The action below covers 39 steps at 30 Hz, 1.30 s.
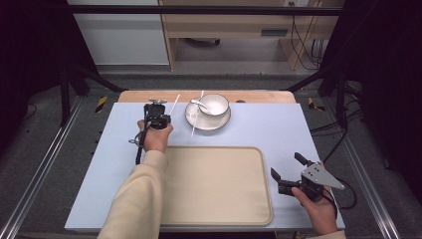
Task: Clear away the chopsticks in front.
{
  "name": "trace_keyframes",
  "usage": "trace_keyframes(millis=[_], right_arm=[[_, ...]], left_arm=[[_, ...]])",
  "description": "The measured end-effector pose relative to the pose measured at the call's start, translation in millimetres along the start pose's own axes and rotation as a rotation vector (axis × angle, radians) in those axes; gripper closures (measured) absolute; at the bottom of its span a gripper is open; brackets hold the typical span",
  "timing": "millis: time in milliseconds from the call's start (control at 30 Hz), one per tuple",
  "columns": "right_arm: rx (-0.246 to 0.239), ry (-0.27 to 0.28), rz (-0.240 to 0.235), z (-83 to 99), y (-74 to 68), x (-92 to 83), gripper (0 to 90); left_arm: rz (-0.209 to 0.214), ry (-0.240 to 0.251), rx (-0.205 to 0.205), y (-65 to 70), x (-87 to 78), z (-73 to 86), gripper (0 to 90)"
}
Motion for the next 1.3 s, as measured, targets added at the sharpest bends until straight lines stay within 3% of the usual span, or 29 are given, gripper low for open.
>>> trace_keyframes(millis=[233, 533, 733, 933, 1033, 1067, 1300], right_arm=[[0.002, 0.009, -0.009, -0.8, -0.4, -0.6, 3.6], [-0.001, 0.024, -0.030, -6.5, -8.9, -1.5, 3.6], [-0.001, 0.024, -0.040, -6.5, -11.3, -1.2, 3.6], [-0.016, 0.019, -0.044, -6.2, -11.0, 1.4, 3.5], [-0.015, 0.023, -0.051, -8.3, -13.1, 5.5, 3.5], [-0.015, 0.023, -0.051, -8.3, -13.1, 5.5, 3.5], [-0.026, 0.023, -0.046, -8.9, -15.8, 3.4, 3.5]], left_arm=[[-0.028, -0.007, -0.026, -20.1, -20.5, 9.8, 85.0], [-0.053, -0.011, -0.043, -25.5, -51.8, 24.8, 84.9], [0.025, 0.033, -0.107, -16.9, -76.6, 39.8, 84.9], [0.039, 0.069, -0.094, -13.8, -90.7, 50.7, 84.9], [0.033, 0.090, -0.098, -11.0, -108.5, 67.0, 84.9], [0.033, 0.090, -0.098, -11.0, -108.5, 67.0, 84.9], [0.041, 0.096, -0.167, -20.3, -122.0, 108.2, 84.9]])
Point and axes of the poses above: each handheld gripper's, and its own axes: x roughly forward along the jaws, z roughly out of its underside, y roughly to its right, the point moved 5 cm from there along x, roughly forward along the jaws, and after that the axes turned 5 degrees about -x, right-handed, at the moved point
